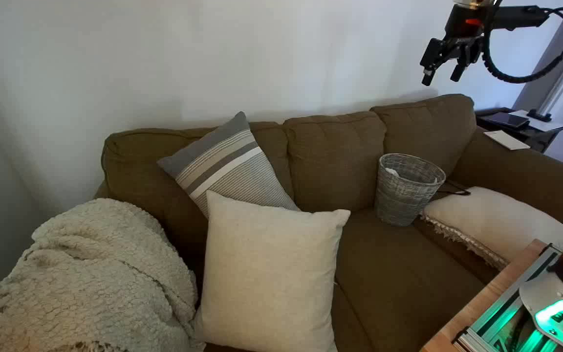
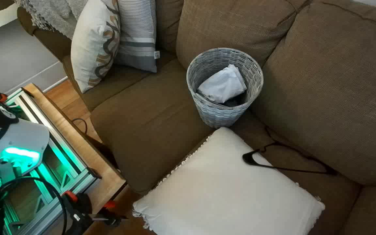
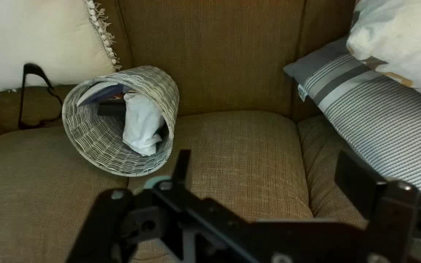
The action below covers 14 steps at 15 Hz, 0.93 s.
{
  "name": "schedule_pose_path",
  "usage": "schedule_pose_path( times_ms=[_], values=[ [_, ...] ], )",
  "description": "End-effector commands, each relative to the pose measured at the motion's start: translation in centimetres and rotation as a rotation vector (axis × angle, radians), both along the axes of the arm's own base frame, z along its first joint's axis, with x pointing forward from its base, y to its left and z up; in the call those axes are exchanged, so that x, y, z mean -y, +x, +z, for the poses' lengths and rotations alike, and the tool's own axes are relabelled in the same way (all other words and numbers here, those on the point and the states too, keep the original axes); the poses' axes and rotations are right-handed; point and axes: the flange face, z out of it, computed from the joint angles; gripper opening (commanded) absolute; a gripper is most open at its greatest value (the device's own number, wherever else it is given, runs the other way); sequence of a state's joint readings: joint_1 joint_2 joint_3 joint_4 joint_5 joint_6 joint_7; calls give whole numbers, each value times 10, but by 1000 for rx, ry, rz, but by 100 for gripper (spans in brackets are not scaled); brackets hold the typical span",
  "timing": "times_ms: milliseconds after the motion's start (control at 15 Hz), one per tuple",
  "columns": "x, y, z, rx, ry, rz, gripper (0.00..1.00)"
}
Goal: Put the hanger in the basket
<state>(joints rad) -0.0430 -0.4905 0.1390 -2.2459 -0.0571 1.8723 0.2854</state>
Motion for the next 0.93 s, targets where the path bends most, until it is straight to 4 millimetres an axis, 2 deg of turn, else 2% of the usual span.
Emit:
schedule_pose_path(
  times_ms=[0,333,400,667,867],
  values=[
    [0,0,0,-1,0,0,100],
    [0,0,0,-1,0,0,100],
    [7,4,-1,0,9,-29,100],
    [50,18,-14,-12,42,-119,100],
    [104,30,-37,-67,94,-208,100]
  ],
)
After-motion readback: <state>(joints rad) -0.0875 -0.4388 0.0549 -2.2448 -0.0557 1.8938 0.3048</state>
